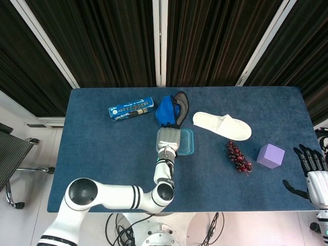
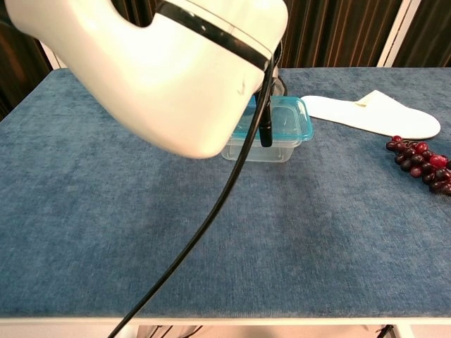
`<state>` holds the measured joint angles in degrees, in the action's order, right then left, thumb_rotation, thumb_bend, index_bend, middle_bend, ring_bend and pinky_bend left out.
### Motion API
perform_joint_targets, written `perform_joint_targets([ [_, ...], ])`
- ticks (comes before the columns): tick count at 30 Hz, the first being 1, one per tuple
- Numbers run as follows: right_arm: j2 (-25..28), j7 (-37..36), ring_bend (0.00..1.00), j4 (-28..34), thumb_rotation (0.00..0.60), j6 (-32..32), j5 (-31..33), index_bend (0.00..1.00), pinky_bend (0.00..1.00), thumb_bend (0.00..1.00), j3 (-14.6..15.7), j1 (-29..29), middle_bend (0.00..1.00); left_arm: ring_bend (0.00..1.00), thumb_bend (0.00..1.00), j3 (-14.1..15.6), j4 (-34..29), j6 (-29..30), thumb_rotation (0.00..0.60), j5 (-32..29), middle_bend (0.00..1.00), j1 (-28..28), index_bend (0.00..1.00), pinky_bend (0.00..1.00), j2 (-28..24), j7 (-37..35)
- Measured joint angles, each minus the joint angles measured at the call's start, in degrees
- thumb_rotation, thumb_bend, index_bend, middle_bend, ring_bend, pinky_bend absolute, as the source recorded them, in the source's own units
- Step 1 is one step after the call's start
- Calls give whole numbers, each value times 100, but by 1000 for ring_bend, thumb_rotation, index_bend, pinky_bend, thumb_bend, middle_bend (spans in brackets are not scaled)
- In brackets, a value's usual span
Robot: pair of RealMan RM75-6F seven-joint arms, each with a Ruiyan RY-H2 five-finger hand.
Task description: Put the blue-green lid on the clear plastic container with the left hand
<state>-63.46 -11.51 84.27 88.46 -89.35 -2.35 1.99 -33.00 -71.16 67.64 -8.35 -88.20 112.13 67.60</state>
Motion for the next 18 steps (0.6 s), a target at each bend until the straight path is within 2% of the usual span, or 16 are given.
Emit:
perform_joint_targets([
  [18, 2, -12, 0, -11, 600, -34, 75, 0, 0, 124, -26, -13, 0, 0, 92, -75, 225, -86, 600, 49, 184, 83, 309, 104, 90, 423],
])
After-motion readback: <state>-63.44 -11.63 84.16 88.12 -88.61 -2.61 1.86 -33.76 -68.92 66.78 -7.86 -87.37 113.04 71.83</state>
